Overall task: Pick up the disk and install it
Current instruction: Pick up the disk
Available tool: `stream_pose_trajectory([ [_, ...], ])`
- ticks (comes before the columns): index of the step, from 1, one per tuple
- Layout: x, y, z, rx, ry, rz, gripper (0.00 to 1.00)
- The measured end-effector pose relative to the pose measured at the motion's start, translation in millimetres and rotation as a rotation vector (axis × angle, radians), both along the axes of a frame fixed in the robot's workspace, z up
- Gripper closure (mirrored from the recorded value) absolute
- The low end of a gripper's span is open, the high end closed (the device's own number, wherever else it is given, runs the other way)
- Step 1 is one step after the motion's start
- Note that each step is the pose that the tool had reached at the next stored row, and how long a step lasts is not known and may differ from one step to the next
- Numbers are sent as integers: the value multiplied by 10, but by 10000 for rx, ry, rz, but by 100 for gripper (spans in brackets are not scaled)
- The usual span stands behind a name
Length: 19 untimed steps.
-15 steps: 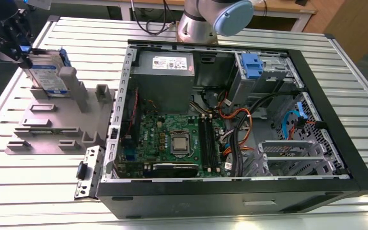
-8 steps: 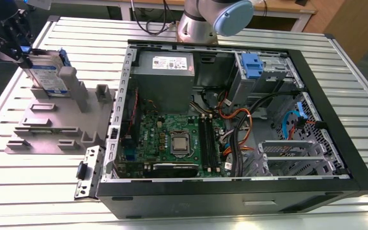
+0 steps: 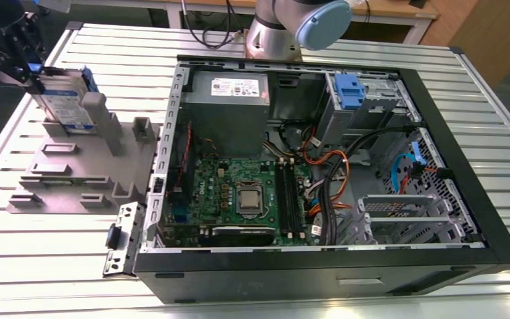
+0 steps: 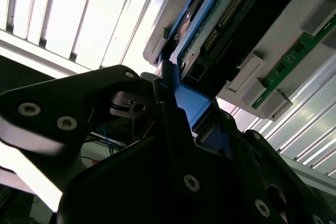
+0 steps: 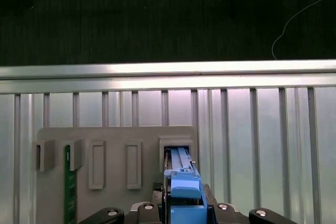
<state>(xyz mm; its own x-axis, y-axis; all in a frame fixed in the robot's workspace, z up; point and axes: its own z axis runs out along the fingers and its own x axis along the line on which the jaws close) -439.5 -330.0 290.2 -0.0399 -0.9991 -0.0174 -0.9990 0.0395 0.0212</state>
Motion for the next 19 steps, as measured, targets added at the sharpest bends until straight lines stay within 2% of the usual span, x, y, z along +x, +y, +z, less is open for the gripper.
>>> stream_pose_trajectory([
  [9, 0, 0, 59, -1, 1, 0, 63],
  [19, 0, 0, 63, -1, 2, 0, 62],
])
